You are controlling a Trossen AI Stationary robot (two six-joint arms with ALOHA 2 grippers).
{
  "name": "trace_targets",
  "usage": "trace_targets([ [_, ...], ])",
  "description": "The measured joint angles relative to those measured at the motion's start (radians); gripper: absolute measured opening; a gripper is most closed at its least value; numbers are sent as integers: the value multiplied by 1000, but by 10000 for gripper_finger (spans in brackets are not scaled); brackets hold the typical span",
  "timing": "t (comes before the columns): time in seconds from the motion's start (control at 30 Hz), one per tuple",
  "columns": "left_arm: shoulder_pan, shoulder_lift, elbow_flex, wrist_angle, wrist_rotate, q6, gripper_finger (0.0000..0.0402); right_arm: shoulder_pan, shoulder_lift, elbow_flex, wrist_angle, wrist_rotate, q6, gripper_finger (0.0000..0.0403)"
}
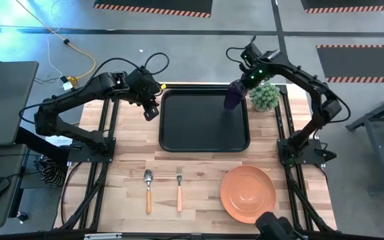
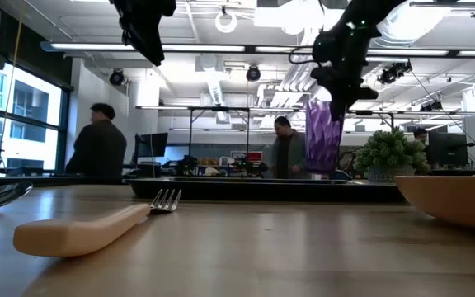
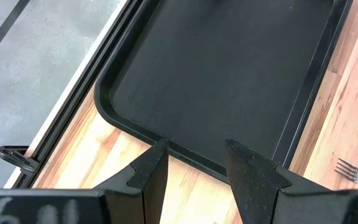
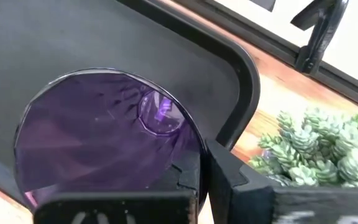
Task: Pick and place plate/cup/fork/spoon on tray
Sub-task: Put the purple glass on the top left of the black serving tray
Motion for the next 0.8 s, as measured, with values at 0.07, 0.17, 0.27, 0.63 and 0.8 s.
trace_targets([
  [0.07,0,0,0,0,0,0,147,0,19,0,0,13,-7,0],
  [0.17,0,0,0,0,0,0,147,0,36,0,2,68,-19,0],
  [0.27,0,0,0,0,0,0,147,0,44,0,11,122,-22,0],
  [0.63,0,0,0,0,0,0,147,14,80,0,23,111,-23,0],
  [0.8,0,0,0,0,0,0,147,25,89,2,40,127,-18,0],
])
